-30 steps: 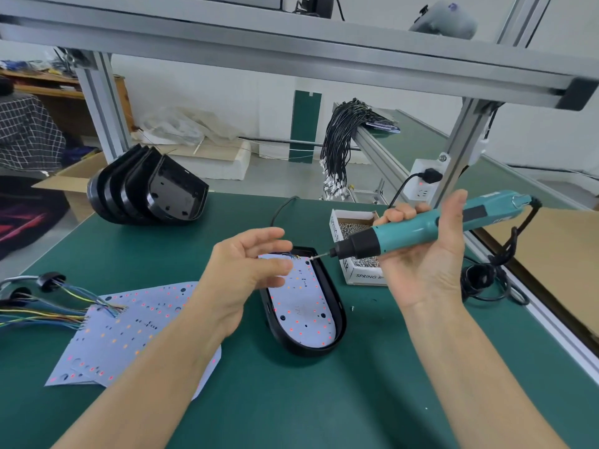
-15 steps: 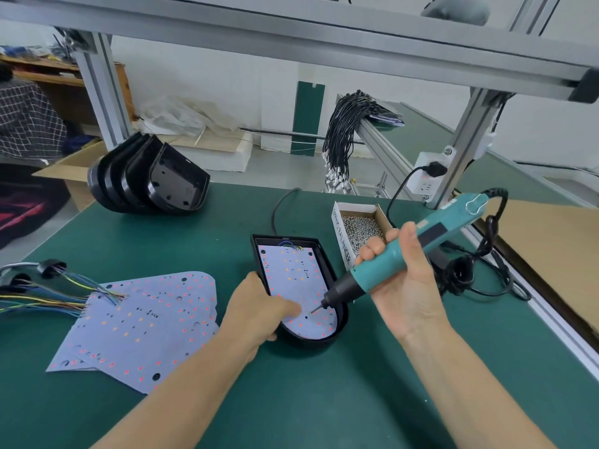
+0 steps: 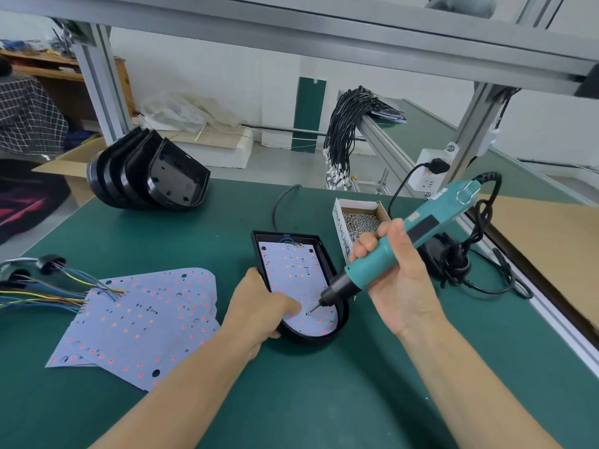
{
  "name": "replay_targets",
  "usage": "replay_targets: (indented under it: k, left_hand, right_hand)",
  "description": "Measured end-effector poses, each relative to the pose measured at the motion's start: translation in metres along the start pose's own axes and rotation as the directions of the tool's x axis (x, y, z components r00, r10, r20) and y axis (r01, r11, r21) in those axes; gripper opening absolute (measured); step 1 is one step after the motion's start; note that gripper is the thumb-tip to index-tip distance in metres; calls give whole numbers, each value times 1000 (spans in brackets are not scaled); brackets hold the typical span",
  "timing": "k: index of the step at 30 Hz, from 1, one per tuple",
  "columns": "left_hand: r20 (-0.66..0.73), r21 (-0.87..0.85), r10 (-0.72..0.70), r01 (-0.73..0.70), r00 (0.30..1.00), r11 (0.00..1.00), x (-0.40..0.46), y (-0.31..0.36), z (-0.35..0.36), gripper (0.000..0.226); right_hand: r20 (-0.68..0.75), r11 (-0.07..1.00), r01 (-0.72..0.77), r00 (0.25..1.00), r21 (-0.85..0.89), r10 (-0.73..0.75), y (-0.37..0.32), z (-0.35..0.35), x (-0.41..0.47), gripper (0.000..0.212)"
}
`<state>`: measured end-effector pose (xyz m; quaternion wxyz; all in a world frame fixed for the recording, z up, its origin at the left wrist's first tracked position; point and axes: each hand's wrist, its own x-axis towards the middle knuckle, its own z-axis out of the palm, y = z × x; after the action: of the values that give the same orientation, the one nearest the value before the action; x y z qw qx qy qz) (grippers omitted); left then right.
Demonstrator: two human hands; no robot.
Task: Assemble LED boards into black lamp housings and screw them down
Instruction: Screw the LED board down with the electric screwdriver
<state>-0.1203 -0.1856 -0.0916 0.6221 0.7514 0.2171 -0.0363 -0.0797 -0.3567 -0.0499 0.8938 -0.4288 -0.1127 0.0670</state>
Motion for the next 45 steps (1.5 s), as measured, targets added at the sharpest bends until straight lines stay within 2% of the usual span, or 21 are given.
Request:
replay_targets:
  k: [3, 7, 12, 16, 18, 20, 22, 23, 25, 26, 28, 32, 36, 40, 41, 42, 43, 44, 45]
  left_hand:
    - [0, 1, 5, -5, 1000, 1000, 2, 1, 2, 39]
    - [-6, -1, 8, -8, 1000, 1000, 2, 1, 3, 37]
    - [-3, -5, 12, -12, 1000, 1000, 3, 1, 3, 37]
    - [-1, -18, 19, -19, 1000, 1000, 4, 1, 3, 37]
    - [12, -49, 15, -14, 1000, 999, 4, -1, 2, 36]
    - [28, -81, 14, -12, 1000, 997, 4, -3, -2, 36]
    - [3, -136, 22, -22, 1000, 990, 5, -6, -8, 38]
    - [-27, -178, 28, -32, 999, 984, 5, -6, -13, 38]
    - [-90, -289, 52, -76, 995, 954, 7, -2, -27, 37]
    - [-114, -349, 69, -105, 991, 931, 7, 2, -35, 38]
    - [-136, -435, 120, -168, 983, 885, 9, 16, -51, 40]
    - [-90, -495, 231, -245, 969, 834, 9, 47, -72, 44]
    - [-46, -474, 242, -234, 969, 849, 1, 60, -68, 45]
    - [16, -518, 187, -152, 982, 842, -12, 59, -52, 43]
    - [25, -522, 171, -133, 985, 843, -17, 57, -46, 43]
    - [28, -526, 152, -115, 988, 843, -22, 54, -41, 42]
    - [19, -526, 136, -106, 991, 844, -27, 50, -35, 42]
    - [3, -521, 123, -103, 992, 847, -32, 46, -30, 43]
    - [-13, -510, 121, -111, 993, 853, -38, 42, -23, 43]
  right_hand:
    - [125, 998, -6, 992, -70, 15, -2, 3, -1, 59]
    - [331, 982, 5, 942, -187, 58, -8, 8, 1, 45]
    - [477, 966, -3, 870, -257, 129, -11, 11, 10, 35]
    - [553, 957, -14, 814, -290, 179, -14, 9, 15, 36]
    - [506, 986, -18, 856, -168, 102, -12, 11, 17, 40]
    - [361, 999, -21, 932, 50, 2, -17, 11, 21, 46]
    - [190, 990, -31, 982, 140, 3, -30, 8, 25, 55]
    - [119, 993, -59, 992, 100, 47, -37, 4, 26, 61]
    - [0, 977, -159, 987, -143, 161, -45, -6, 25, 68]
    - [-62, 927, -220, 975, -305, 211, -44, -10, 24, 69]
    - [-182, 752, -312, 950, -581, 253, -34, -14, 19, 66]
    - [-219, 293, -283, 947, -913, 235, -7, -9, 13, 51]
    - [-240, -198, -201, 950, -959, 199, 24, -1, 13, 48]
    - [-212, -554, -109, 969, -826, 124, 36, 2, 9, 55]
    - [-199, -601, -82, 971, -795, 130, 32, 2, 10, 53]
    - [-224, -512, -129, 966, -849, 129, 26, 3, 12, 47]
    - [-242, -222, -204, 957, -953, 161, 15, 0, 7, 40]
    - [-248, 171, -289, 942, -942, 228, 1, 1, 0, 36]
    - [-228, 508, -340, 935, -792, 271, -8, 0, -4, 39]
